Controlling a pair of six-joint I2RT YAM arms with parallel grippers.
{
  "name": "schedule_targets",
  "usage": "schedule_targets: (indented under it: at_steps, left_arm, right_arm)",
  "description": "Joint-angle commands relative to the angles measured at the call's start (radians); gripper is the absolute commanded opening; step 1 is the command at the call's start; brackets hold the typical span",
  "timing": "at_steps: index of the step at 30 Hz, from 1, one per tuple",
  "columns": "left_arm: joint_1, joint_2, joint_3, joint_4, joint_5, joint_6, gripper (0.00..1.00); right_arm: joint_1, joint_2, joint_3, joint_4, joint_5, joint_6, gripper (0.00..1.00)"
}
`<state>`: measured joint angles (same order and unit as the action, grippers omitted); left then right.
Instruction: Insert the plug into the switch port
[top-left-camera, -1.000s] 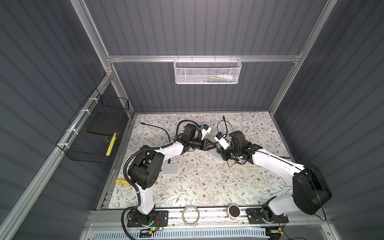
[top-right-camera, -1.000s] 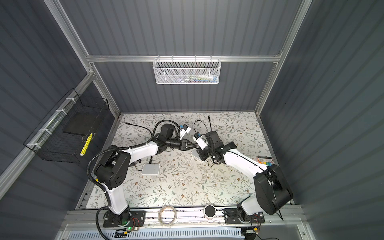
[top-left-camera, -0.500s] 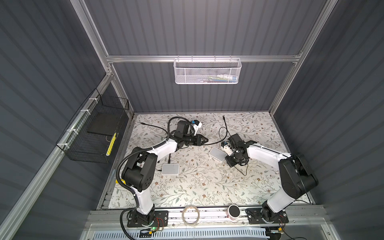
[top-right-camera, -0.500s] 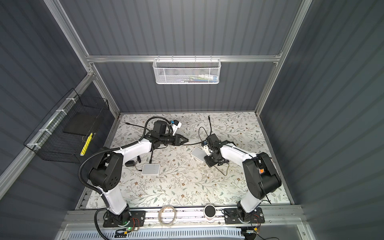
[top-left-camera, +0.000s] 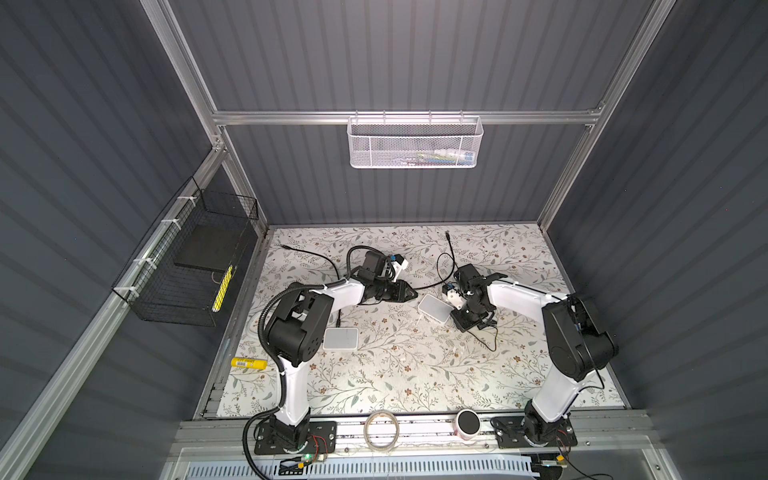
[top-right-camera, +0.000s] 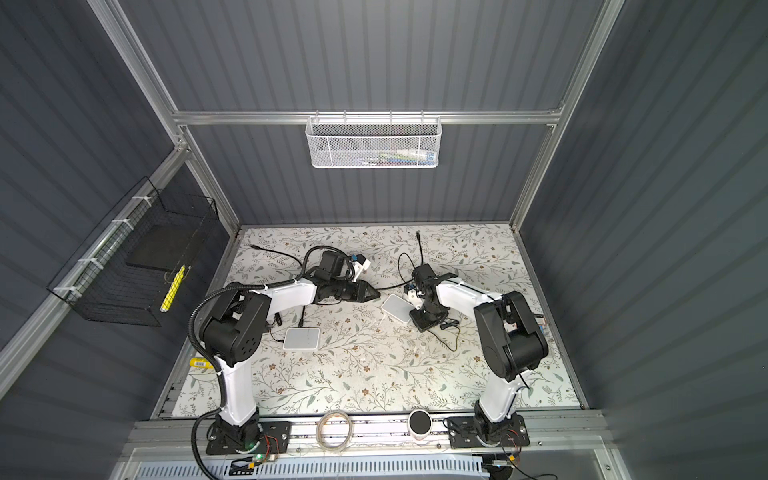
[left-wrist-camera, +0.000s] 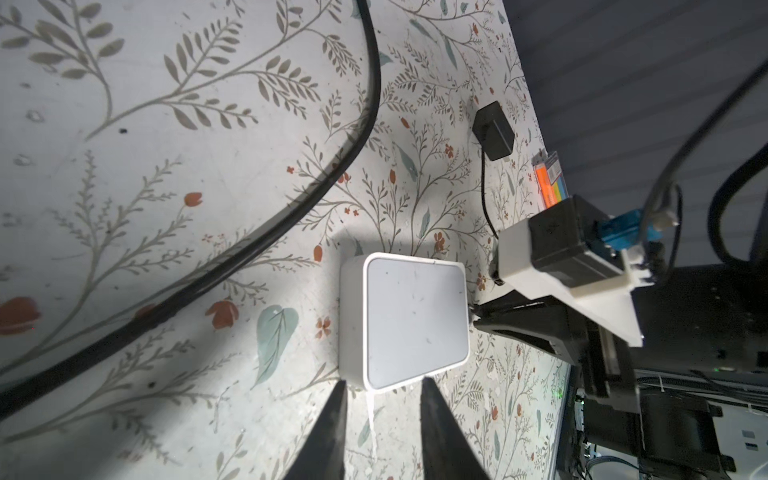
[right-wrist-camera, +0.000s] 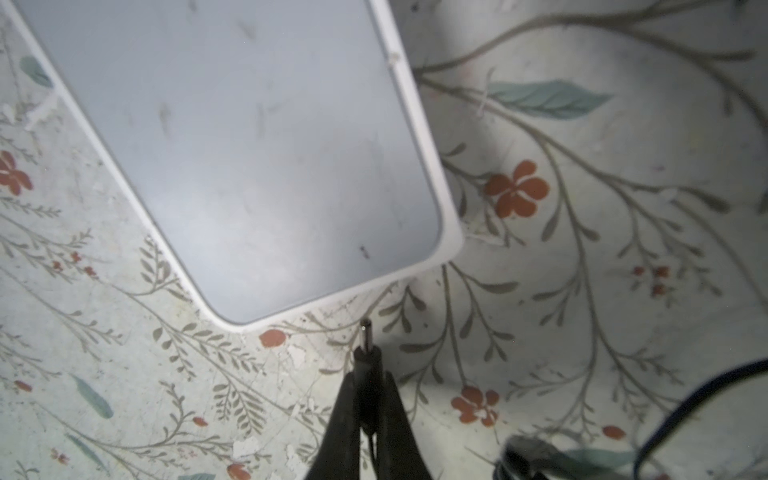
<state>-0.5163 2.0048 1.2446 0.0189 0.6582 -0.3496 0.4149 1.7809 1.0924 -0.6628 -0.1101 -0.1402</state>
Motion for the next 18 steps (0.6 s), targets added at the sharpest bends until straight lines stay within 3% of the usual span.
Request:
schedule_targets:
  at_steps: [1, 18]
  left_arm:
    - [-0.006, 0.018, 0.042, -0.016, 0.034, 0.027, 0.31]
    - [-0.031, 0.117, 0.094, -0.073, 0.077, 0.085, 0.29]
  right_arm:
    - [0.002, 0.027, 0.035, -0.039, -0.02, -0.025, 0.0]
    - [0.002, 0.055, 0.07, -0.037, -0.02, -0.042, 0.0]
